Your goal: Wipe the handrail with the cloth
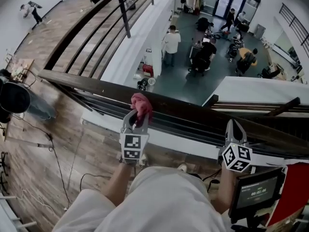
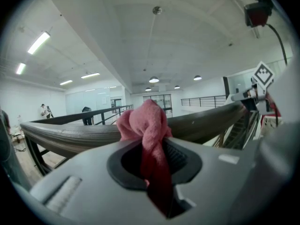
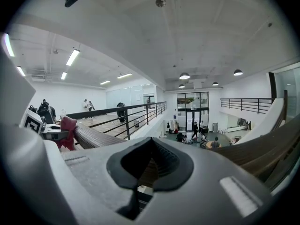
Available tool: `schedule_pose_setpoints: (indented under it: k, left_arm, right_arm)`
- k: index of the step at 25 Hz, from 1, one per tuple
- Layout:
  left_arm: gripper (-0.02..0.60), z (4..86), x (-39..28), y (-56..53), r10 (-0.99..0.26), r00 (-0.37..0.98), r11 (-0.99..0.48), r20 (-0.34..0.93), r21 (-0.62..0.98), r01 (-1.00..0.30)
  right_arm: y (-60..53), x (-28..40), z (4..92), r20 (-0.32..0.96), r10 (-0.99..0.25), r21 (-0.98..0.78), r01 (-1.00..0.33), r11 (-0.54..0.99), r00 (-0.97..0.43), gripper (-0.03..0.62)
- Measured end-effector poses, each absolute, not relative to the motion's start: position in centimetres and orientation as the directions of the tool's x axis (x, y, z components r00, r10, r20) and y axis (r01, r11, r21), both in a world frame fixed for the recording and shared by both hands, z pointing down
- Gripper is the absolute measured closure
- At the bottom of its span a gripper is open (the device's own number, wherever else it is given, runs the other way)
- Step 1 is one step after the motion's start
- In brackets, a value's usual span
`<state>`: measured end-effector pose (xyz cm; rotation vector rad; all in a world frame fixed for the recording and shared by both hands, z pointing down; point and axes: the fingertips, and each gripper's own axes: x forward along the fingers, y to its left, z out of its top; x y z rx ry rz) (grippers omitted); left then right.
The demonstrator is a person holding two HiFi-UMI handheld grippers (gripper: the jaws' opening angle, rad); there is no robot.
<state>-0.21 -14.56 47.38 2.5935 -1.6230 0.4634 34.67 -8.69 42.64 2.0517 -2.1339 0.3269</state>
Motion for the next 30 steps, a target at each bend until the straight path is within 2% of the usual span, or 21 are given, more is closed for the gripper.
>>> schedule_pose_setpoints:
  k: [4, 10, 13, 17, 24, 30]
  left_arm:
    - [0.503, 47.1, 1.9, -14.0, -0.884, 0.381, -0.425, 0.271, -0.125, -0.896]
    - [0.503, 44.3, 1.1, -14.9, -0.954, 0.253, -0.281, 0.16, -0.185, -0.942]
    - [0.504, 44.0, 1.0, -16.0, -0.959, 0.23, -0.261, 0.167, -0.198, -0.945]
    - [0.505, 44.0, 0.2, -17.2, -0.949, 0.239, -0.268, 0.204, -0.124, -0.956]
    - [0.503, 44.2, 0.8, -17.3, -0.917, 0.284, -0.332, 0.278, -0.144, -0.932]
    - [0.502, 44.3, 1.6, -17.4, -0.916, 0.304, -0.349, 0.263, -0.144, -0.926]
  right_arm:
    - [-8.0, 37.2, 42.5, 0.26, -0.964, -0.05, -0.998, 0.042, -0.054, 0.591]
    - [-7.8, 38.6, 42.2, 0.251, -0.959, -0.055, -0.991, 0.122, -0.132, 0.591]
    - [-7.9, 38.2, 42.0, 0.249, -0.95, -0.07, -0.982, 0.176, -0.188, 0.591]
    - [-8.2, 37.7, 42.1, 0.264, -0.941, -0.056, -0.977, 0.206, -0.214, 0.591]
    - [-7.7, 37.5, 44.1, 0.361, -0.919, -0.061, -0.988, 0.145, -0.157, 0.591]
    - [-7.4, 38.5, 44.2, 0.336, -0.938, -0.115, -0.992, 0.051, -0.087, 0.591]
